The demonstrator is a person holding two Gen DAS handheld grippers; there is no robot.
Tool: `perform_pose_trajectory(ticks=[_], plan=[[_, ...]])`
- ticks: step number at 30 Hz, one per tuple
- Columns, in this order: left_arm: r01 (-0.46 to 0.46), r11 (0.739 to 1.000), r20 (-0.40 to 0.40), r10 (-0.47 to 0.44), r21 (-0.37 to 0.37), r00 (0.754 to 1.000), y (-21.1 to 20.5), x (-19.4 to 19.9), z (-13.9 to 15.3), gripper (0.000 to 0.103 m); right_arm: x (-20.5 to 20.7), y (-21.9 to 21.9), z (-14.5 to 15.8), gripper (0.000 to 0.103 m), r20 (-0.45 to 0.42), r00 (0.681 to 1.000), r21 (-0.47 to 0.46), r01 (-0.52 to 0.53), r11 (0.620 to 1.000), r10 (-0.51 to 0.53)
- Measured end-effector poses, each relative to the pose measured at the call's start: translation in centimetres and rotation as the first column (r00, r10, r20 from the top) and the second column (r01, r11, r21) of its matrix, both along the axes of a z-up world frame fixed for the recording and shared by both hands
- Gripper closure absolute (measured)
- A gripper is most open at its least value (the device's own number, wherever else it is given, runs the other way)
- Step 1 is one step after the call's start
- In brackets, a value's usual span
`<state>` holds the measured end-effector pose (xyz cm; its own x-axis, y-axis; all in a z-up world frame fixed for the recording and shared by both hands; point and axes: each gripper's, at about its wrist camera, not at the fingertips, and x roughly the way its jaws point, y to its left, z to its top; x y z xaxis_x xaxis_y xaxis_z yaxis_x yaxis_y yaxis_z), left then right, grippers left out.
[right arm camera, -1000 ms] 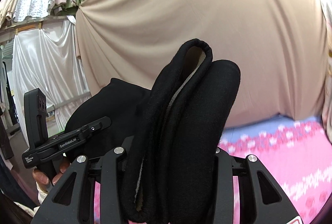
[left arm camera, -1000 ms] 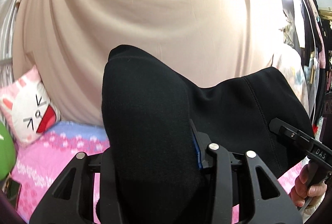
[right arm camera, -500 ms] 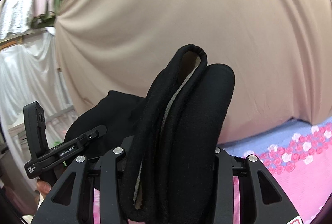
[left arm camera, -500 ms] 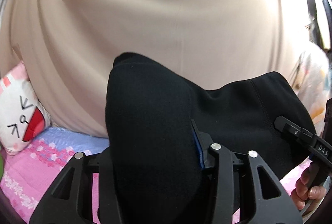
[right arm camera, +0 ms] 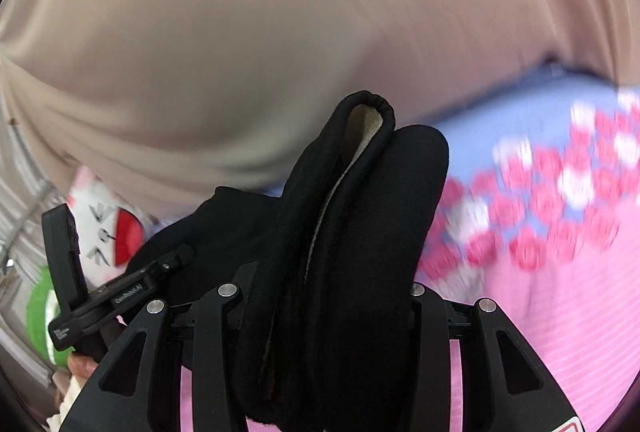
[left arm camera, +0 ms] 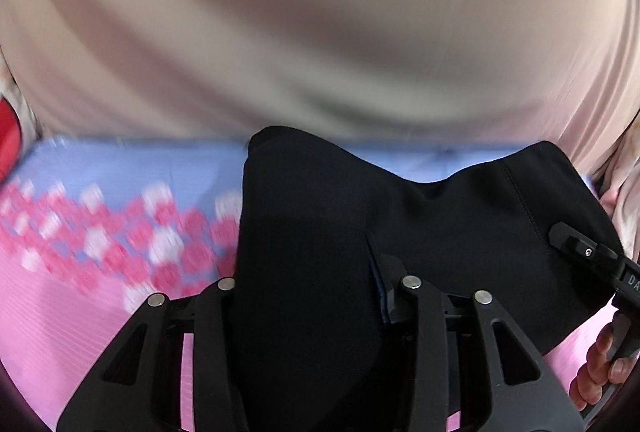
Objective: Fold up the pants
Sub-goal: 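Lower the folded bundle onto the sheet and open both tools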
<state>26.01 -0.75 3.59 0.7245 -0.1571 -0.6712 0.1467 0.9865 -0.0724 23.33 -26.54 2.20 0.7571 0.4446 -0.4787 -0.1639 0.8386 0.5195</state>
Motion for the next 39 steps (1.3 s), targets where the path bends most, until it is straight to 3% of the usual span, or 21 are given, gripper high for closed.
perform_pose_trajectory(ticks=[2, 4, 5, 8, 10, 12, 13, 16, 18, 21, 22, 23, 24, 26, 28, 31, 33, 35, 39], plan=[[-0.005, 1.0, 0.005, 0.005, 0.017, 1.0, 0.0, -0.2, -1.4, 0.047, 0.5, -0.2, -1.7, 0.055, -0.063, 0.998, -0.027, 0.022, 0.999, -0.024], [-0.051, 0.997, 0.02, 0.05, 0.051, 0.999, 0.4, -0.6, -1.9, 0.028, 0.9, -1.4, -2.7, 0.049, -0.132, 0.991, 0.05, 0.025, 0.998, -0.019], [-0.062, 0.996, 0.024, 0.061, 0.067, 0.998, 0.4, -0.8, -1.9, 0.023, 0.6, -2.3, -3.0, 0.045, -0.15, 0.988, 0.085, 0.042, 0.995, -0.029], [-0.099, 0.989, 0.035, 0.096, 0.108, 0.995, 1.7, -2.7, -0.3, 0.024, -1.2, -3.5, -2.0, 0.044, -0.144, 0.985, 0.053, 0.105, 0.993, -0.097], [-0.144, 0.983, 0.063, 0.137, 0.115, 0.989, 3.1, -4.0, 1.5, 0.025, -4.1, -4.2, 0.5, 0.041, -0.056, 0.976, -0.025, 0.21, 0.977, -0.211], [-0.16, 0.985, 0.083, 0.155, 0.058, 0.984, 4.9, -5.2, 4.0, 0.025, -6.5, -3.5, 3.4, 0.061, 0.065, 0.979, -0.065, 0.197, 0.978, -0.193], [-0.167, 0.986, 0.074, 0.165, 0.025, 0.984, 5.0, -5.2, 4.6, 0.025, -6.6, -2.6, 4.5, 0.079, 0.081, 0.985, -0.076, 0.156, 0.985, -0.15], [-0.14, 0.99, 0.063, 0.139, 0.012, 0.988, 3.2, -4.2, 5.3, 0.024, -4.4, 0.9, 5.4, 0.097, 0.074, 0.997, -0.1, 0.02, 0.995, -0.013], [-0.143, 0.988, 0.04, 0.14, 0.056, 0.989, 0.9, -2.1, 4.1, 0.024, -1.3, 2.9, 4.8, 0.098, 0.034, 0.999, -0.147, -0.009, 0.989, 0.014], [-0.162, 0.983, -0.021, 0.164, 0.082, 0.986, -0.1, 1.9, 1.1, 0.024, 3.3, 2.8, 3.1, 0.099, -0.024, 1.0, -0.142, -0.005, 0.99, 0.002], [-0.176, 0.978, -0.039, 0.181, 0.109, 0.983, -0.4, 2.5, 0.1, 0.023, 4.7, 2.2, 2.2, 0.101, -0.055, 0.998, -0.164, 0.016, 0.986, -0.025], [-0.187, 0.971, -0.076, 0.2, 0.148, 0.977, -0.2, 3.8, -1.5, 0.016, 5.7, 1.5, 1.1, 0.103, -0.089, 0.993, -0.203, 0.054, 0.978, -0.073], [-0.186, 0.975, -0.093, 0.198, 0.122, 0.976, 0.2, 4.4, -2.4, 0.013, 6.7, 0.3, -0.5, 0.103, -0.132, 0.985, -0.221, 0.076, 0.972, -0.107], [-0.2, 0.979, -0.106, 0.204, 0.047, 0.973, 1.3, 4.4, -2.8, 0.011, 6.6, -1.9, -1.3, 0.103, -0.132, 0.984, -0.154, 0.103, 0.983, -0.123], [-0.199, 0.979, -0.097, 0.204, 0.051, 0.974, 1.5, 4.1, -2.4, 0.012, 5.6, -2.2, -0.4, 0.103, -0.136, 0.983, -0.139, 0.105, 0.985, -0.124], [-0.215, 0.973, -0.05, 0.219, 0.077, 0.974, 1.1, 2.6, -1.2, 0.013, 2.5, -1.0, 2.4, 0.103, -0.051, 0.996, -0.139, 0.066, 0.988, -0.074], [-0.205, 0.973, -0.025, 0.209, 0.107, 0.978, 0.7, 1.5, -0.7, 0.013, 0.9, 0.4, 2.6, 0.103, -0.031, 0.998, -0.238, 0.047, 0.97, -0.056], [-0.207, 0.969, 0.001, 0.209, 0.137, 0.978, 0.5, 1.0, -0.5, 0.013, 1.0, 0.4, 0.4, 0.103, -0.098, 0.992, -0.328, 0.043, 0.944, -0.079], [-0.195, 0.969, 0.014, 0.195, 0.152, 0.981, 0.5, -1.0, 0.1, 0.013, -2.8, -1.2, 2.1, 0.101, -0.057, 0.994, -0.197, 0.079, 0.977, -0.092]])
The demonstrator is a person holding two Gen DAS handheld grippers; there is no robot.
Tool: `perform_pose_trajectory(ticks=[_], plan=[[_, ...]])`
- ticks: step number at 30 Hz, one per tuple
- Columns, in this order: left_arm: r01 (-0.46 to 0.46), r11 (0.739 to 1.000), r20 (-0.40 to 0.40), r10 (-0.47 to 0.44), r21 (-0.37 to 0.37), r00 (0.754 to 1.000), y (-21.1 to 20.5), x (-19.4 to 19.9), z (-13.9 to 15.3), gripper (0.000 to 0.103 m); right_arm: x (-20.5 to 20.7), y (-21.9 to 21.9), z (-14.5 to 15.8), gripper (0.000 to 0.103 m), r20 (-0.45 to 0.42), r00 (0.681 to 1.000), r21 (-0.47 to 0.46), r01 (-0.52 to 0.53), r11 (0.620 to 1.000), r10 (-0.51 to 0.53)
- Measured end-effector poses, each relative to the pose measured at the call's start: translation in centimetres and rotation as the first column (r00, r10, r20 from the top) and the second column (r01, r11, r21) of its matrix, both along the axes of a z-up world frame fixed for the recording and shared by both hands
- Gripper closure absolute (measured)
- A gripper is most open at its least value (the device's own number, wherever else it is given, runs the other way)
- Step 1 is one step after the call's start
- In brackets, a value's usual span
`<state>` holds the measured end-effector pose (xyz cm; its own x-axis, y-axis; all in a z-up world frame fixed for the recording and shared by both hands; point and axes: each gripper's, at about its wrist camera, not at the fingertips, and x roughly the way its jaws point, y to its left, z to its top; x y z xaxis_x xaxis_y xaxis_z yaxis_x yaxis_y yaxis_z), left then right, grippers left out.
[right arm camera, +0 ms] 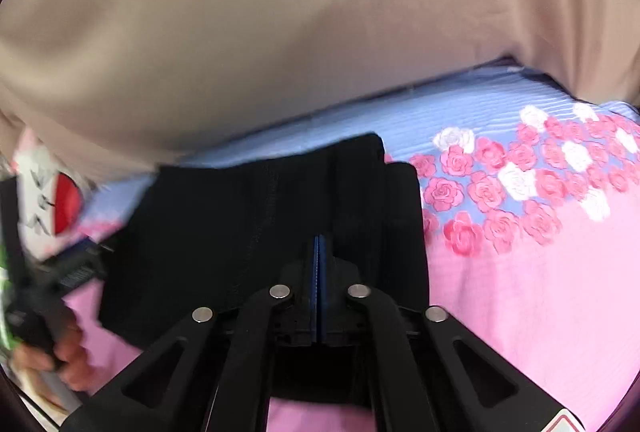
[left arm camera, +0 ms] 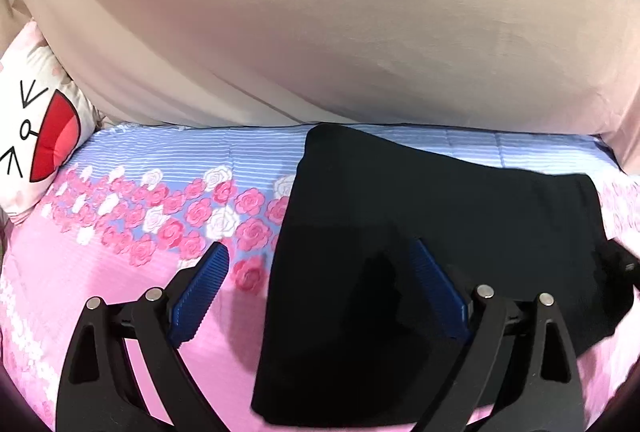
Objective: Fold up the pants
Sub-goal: 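Lower the folded bundle onto the sheet and open both tools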
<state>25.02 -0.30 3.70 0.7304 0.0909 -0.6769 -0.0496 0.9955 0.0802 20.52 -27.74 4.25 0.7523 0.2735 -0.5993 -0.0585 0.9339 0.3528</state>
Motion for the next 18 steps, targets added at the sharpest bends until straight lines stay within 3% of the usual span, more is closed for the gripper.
perform_pose_trajectory(ticks=[2, 5, 7, 10, 13, 15, 18], plan=[[0.016, 1.0, 0.0, -0.016, -0.01, 1.0, 0.1, -0.9, 0.3, 0.013, -1.2, 1.3, 0.7, 0.101, 0.024, 0.999, -0.016, -0.027, 1.0, 0.028], [0.025, 1.0, -0.008, -0.025, -0.009, 1.0, -0.1, -2.2, 0.4, 0.013, -2.5, 0.7, -1.5, 0.103, -0.036, 0.999, -0.095, -0.016, 0.995, 0.012], [0.021, 1.0, -0.018, -0.021, -0.009, 1.0, 0.0, -2.6, 0.1, 0.013, -2.1, 0.4, -2.4, 0.103, -0.038, 0.999, -0.05, -0.004, 0.999, 0.002], [0.02, 1.0, -0.02, -0.02, -0.006, 1.0, 0.3, -3.5, -0.2, 0.013, -3.7, 0.9, 0.0, 0.101, 0.012, 1.0, -0.061, -0.007, 0.998, 0.008], [0.011, 1.0, -0.055, -0.013, -0.025, 0.998, 0.9, -3.5, -1.7, 0.012, -3.5, 1.5, -1.4, 0.103, -0.021, 1.0, -0.163, 0.015, 0.987, -0.018], [0.009, 0.997, -0.085, -0.015, -0.073, 0.996, 1.6, -3.4, -3.1, 0.011, -3.3, 0.5, -2.9, 0.103, -0.03, 0.999, -0.127, 0.036, 0.991, -0.04], [0.007, 0.993, -0.074, -0.016, -0.117, 0.997, 2.7, -5.0, -2.7, 0.012, -4.9, 0.2, -0.9, 0.103, -0.008, 0.998, -0.107, 0.065, 0.992, -0.067]])
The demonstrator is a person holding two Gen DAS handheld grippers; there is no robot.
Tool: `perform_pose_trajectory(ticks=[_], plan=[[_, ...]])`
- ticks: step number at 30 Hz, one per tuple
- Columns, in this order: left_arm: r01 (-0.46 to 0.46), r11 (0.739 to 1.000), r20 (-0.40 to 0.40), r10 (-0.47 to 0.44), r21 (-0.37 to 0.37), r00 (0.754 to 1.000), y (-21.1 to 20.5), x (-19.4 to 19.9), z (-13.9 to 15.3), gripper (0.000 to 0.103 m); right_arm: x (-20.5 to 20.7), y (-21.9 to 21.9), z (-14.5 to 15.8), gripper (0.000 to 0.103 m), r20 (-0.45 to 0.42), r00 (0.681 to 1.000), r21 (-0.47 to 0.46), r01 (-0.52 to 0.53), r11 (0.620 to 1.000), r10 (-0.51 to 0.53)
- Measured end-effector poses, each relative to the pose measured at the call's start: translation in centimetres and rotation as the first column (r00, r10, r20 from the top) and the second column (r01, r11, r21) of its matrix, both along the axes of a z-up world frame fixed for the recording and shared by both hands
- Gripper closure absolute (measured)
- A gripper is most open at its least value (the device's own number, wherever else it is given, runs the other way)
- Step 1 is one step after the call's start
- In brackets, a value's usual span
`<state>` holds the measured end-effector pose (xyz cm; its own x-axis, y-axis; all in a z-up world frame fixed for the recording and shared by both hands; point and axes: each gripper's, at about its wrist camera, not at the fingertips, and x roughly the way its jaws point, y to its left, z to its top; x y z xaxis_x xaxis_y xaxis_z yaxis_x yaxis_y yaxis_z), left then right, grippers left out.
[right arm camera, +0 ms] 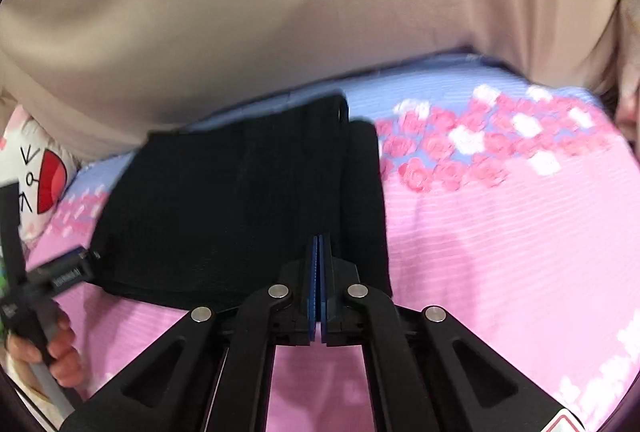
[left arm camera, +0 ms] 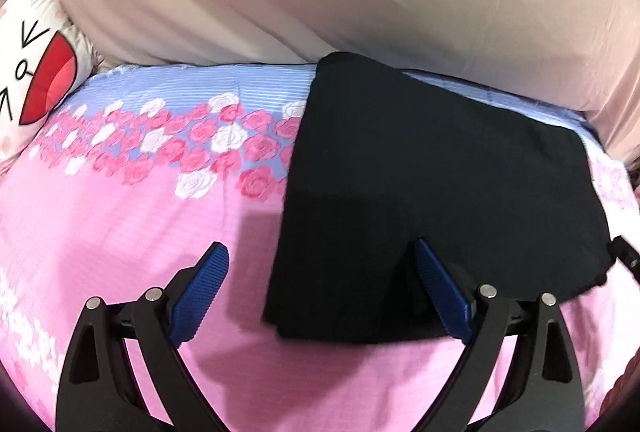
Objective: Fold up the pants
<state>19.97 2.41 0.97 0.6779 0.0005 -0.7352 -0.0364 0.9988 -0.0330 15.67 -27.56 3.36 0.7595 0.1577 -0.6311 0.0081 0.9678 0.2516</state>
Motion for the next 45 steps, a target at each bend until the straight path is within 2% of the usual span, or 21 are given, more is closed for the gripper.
perform_pose_trajectory(ticks=[2, 4, 6, 8, 10, 14, 17, 21, 30, 45], plan=[[-0.003, 1.0, 0.039, 0.002, 0.006, 0.999, 0.5, -2.1, 1.0, 0.013, -2.8, 0.4, 1.5, 0.096, 0.053, 0.999, -0.014, 0.003, 1.0, -0.002], [-0.001, 1.0, 0.088, 0.0, 0.02, 0.996, 0.8, -4.9, 2.0, 0.012, -5.5, 1.1, 2.1, 0.093, 0.09, 0.996, -0.03, 0.007, 1.0, -0.005], [0.001, 1.0, 0.134, -0.005, 0.03, 0.991, 1.2, -8.5, 2.3, 0.009, -8.3, 2.3, 1.8, 0.081, 0.113, 0.993, -0.082, 0.03, 0.996, -0.02], [-0.007, 0.999, 0.171, 0.0, 0.042, 0.985, 1.3, -11.2, 2.0, 0.007, -10.5, 3.3, 1.2, 0.064, 0.147, 0.988, -0.129, 0.067, 0.989, -0.048], [-0.014, 0.998, 0.206, 0.003, 0.053, 0.979, 1.4, -13.9, 1.3, 0.007, -12.6, 4.2, 0.5, 0.064, 0.17, 0.984, -0.143, 0.081, 0.986, -0.056], [-0.007, 0.998, 0.201, -0.005, 0.059, 0.98, 1.3, -15.7, -0.5, 0.007, -15.4, 5.5, -1.7, 0.053, 0.162, 0.984, -0.156, 0.094, 0.983, -0.068], [0.017, 1.0, 0.189, -0.021, 0.023, 0.982, 1.6, -15.6, -0.6, 0.007, -15.8, 6.2, -1.4, 0.044, 0.171, 0.983, -0.196, 0.106, 0.975, -0.072], [0.016, 1.0, 0.189, -0.02, 0.019, 0.982, 1.6, -15.7, -0.7, 0.007, -15.7, 6.5, -1.7, 0.043, 0.152, 0.984, -0.223, 0.121, 0.967, -0.088], [0.044, 0.994, 0.266, -0.069, 0.102, 0.961, -0.1, -17.1, 0.0, 0.007, -16.0, 6.2, -1.6, 0.037, 0.155, 0.98, -0.221, 0.155, 0.963, -0.122], [0.05, 0.994, 0.256, -0.073, 0.095, 0.964, -0.2, -17.0, -0.1, 0.007, -16.0, 6.3, -1.5, 0.036, 0.154, 0.98, -0.227, 0.159, 0.961, -0.126]])
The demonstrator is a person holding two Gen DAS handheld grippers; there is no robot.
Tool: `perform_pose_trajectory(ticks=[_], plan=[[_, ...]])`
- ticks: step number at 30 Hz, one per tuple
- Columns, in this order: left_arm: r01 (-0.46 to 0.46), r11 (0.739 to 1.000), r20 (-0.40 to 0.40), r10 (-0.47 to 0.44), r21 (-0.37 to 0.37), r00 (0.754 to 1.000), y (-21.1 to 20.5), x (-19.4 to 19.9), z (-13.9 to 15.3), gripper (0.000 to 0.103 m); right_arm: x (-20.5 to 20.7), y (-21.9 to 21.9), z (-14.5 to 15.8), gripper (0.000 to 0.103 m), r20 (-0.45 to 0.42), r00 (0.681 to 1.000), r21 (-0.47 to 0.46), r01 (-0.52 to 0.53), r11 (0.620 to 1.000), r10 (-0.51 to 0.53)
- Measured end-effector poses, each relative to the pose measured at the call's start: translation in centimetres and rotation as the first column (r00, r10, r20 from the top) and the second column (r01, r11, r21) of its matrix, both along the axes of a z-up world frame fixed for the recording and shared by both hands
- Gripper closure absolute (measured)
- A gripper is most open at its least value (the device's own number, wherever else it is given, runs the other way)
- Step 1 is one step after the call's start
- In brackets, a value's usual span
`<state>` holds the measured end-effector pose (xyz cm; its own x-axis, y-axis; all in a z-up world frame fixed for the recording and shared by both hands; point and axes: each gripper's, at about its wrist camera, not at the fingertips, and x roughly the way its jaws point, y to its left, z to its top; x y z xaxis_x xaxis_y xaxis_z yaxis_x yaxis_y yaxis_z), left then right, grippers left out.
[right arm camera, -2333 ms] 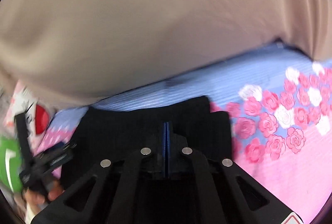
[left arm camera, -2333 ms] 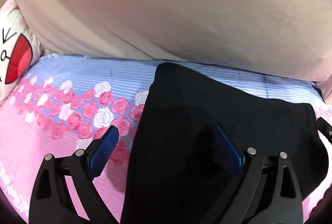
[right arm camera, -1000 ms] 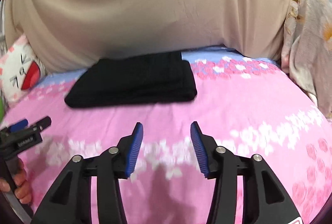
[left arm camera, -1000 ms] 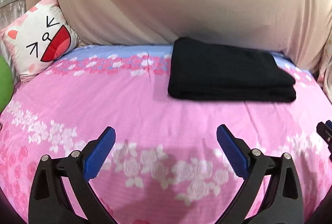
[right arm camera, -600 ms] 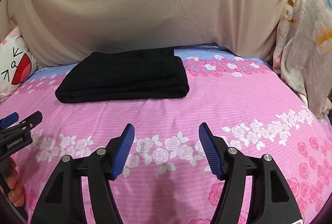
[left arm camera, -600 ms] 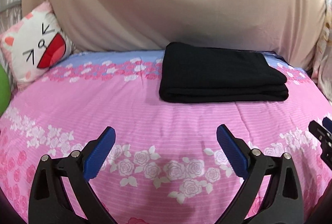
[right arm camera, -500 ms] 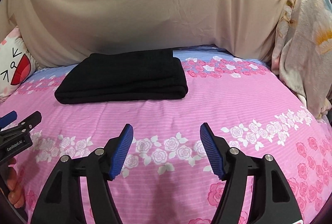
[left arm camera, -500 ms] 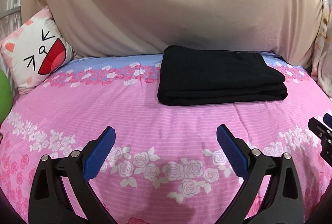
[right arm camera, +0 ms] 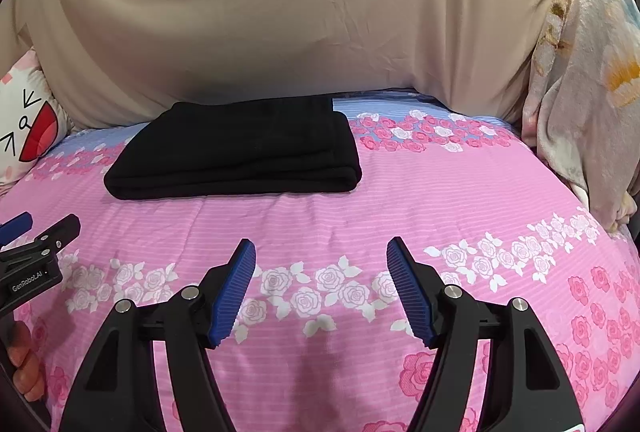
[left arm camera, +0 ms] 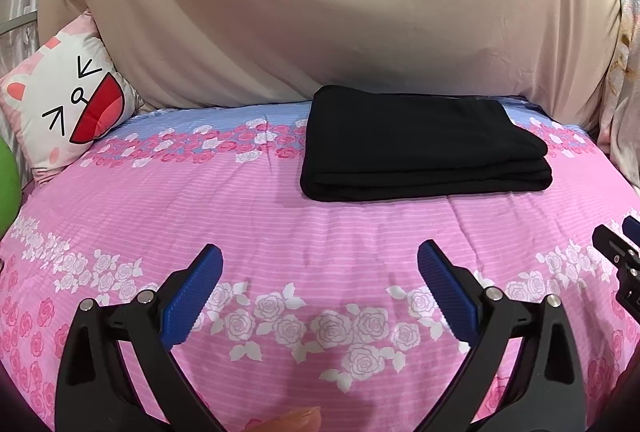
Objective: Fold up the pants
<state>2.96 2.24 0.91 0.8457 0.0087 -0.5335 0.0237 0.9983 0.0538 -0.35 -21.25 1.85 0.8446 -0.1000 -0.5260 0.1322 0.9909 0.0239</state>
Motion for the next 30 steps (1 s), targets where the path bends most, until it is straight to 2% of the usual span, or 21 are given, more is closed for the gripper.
perform_pose_trajectory(ticks=[30], plan=[[0.006, 1.0, 0.004, -0.006, -0.008, 1.0, -0.17, 0.0, 0.17, 0.007, 0.02, 0.05, 0.0, 0.036, 0.001, 1.0, -0.005, -0.003, 1.0, 0.003]])
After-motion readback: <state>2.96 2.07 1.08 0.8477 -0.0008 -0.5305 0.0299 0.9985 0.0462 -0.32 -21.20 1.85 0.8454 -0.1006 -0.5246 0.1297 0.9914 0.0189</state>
